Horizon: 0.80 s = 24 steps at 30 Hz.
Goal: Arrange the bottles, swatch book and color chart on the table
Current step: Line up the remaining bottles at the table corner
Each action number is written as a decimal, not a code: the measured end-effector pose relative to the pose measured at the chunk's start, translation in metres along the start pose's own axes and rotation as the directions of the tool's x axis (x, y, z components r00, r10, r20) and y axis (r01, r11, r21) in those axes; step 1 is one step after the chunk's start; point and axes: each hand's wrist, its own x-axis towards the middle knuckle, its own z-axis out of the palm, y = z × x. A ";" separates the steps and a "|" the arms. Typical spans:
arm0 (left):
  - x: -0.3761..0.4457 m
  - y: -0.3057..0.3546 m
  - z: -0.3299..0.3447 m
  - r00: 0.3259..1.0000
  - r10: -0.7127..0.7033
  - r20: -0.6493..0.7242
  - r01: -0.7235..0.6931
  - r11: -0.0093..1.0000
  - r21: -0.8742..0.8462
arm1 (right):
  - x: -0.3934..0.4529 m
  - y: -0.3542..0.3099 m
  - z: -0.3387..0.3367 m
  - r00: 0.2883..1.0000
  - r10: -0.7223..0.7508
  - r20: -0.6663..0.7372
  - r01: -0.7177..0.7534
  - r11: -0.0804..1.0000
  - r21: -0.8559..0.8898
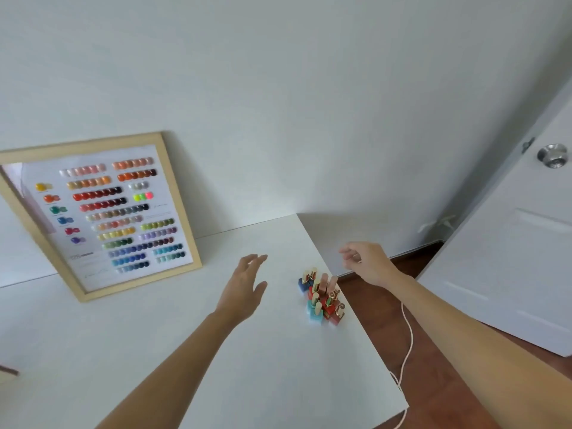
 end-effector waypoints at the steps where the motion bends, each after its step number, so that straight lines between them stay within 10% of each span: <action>1: 0.004 0.004 0.007 1.000 -0.005 0.024 0.005 1.000 0.006 | -0.001 0.006 0.003 1.000 0.012 0.012 -0.012 1.000 -0.004; 24: 0.112 0.034 0.103 0.915 0.017 0.404 -0.069 0.991 0.114 | 0.044 0.053 0.071 0.988 0.072 0.139 -0.063 0.995 -0.074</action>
